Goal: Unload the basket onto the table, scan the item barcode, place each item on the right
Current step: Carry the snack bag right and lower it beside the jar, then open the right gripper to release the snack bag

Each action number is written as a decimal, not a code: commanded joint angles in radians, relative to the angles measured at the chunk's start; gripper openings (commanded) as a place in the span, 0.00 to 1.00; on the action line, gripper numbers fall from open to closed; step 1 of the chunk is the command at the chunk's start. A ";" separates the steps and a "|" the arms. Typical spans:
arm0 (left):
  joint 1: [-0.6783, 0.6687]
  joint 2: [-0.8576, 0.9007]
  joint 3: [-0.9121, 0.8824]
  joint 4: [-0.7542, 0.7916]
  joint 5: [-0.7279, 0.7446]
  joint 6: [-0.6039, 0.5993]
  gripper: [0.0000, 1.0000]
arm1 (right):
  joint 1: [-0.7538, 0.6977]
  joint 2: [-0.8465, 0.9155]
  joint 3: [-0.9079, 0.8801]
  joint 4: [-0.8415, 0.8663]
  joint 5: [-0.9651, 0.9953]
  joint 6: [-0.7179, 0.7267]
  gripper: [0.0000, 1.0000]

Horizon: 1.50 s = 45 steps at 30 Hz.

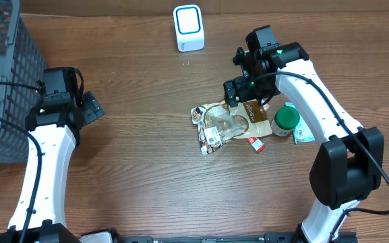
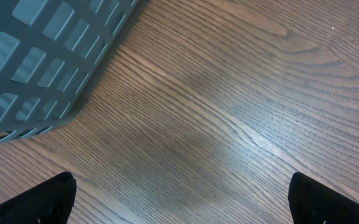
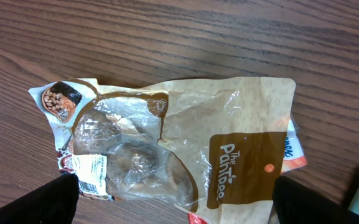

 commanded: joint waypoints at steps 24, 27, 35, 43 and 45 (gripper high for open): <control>0.003 -0.006 0.011 0.001 -0.017 -0.007 1.00 | 0.019 -0.216 -0.003 0.003 0.009 0.000 1.00; 0.003 -0.006 0.011 0.001 -0.017 -0.007 1.00 | 0.018 -0.288 -0.003 0.003 0.009 0.000 1.00; 0.003 -0.006 0.011 0.001 -0.017 -0.007 1.00 | 0.018 -0.478 -0.003 0.003 0.009 0.000 1.00; 0.003 -0.006 0.011 0.001 -0.017 -0.007 1.00 | 0.018 -0.652 -0.003 0.002 0.009 0.000 1.00; 0.003 -0.006 0.011 0.001 -0.017 -0.007 1.00 | 0.018 -0.706 -0.003 0.001 0.009 0.000 1.00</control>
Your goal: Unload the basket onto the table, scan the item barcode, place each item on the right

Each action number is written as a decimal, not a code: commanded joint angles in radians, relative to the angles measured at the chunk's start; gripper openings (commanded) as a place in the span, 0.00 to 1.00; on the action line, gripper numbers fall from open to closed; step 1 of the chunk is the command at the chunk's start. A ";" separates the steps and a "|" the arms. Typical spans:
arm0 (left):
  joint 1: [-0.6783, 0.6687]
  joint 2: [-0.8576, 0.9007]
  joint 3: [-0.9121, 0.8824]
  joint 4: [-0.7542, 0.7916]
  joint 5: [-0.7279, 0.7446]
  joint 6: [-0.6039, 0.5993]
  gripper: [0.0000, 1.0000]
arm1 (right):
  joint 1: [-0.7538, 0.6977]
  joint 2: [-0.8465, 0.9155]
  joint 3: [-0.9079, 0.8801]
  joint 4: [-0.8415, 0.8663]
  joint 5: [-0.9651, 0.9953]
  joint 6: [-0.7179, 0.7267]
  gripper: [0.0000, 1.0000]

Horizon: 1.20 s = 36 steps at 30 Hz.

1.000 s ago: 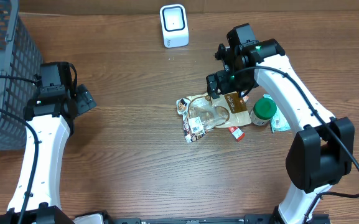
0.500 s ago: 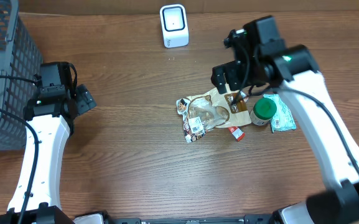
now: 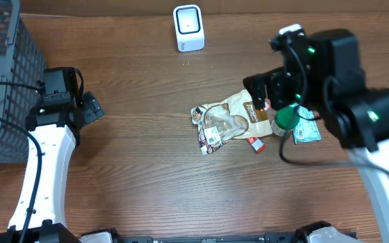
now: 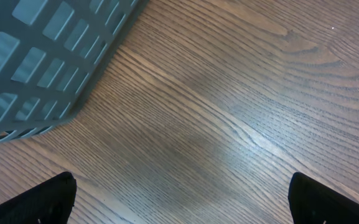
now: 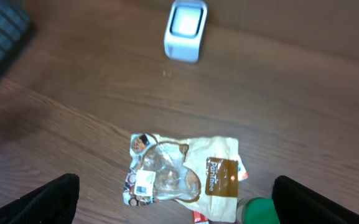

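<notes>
A tan and clear snack bag (image 3: 229,119) lies flat mid-table, with a white barcode label (image 5: 144,182) at its lower left. The white scanner (image 3: 188,27) stands at the far edge and also shows as the scanner (image 5: 185,31) in the right wrist view. My right gripper (image 5: 176,190) is open, high above the bag (image 5: 182,171), holding nothing. In the overhead view the right gripper (image 3: 265,86) looms large over the bag's right end. Far to the left, the left gripper (image 3: 90,108) is open over bare wood (image 4: 179,124).
A green-lidded jar (image 3: 286,118), a teal packet (image 3: 307,132) and a red packet (image 3: 255,144) crowd the bag's right side. A grey mesh basket stands at the left edge, its corner the basket (image 4: 36,56) near the left gripper.
My right gripper has gone from close over the bag to high above it, so its view now takes in the scanner and the jar. The bag and the left arm are unchanged.
</notes>
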 commanded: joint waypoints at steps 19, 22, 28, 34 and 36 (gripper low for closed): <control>0.003 -0.006 0.011 0.001 -0.017 -0.007 1.00 | 0.004 -0.534 -0.003 -0.076 0.015 0.000 1.00; 0.003 -0.006 0.011 0.001 -0.017 -0.007 1.00 | 0.004 -0.587 -0.003 -0.108 0.014 0.000 1.00; 0.003 -0.006 0.011 0.001 -0.017 -0.007 1.00 | 0.004 -0.708 -0.030 -0.155 0.015 0.000 1.00; 0.003 -0.006 0.011 0.001 -0.017 -0.007 1.00 | -0.006 -0.845 -0.119 -0.156 0.014 0.000 1.00; 0.003 -0.006 0.011 0.001 -0.017 -0.007 1.00 | -0.017 -0.892 -0.165 -0.155 0.014 0.000 1.00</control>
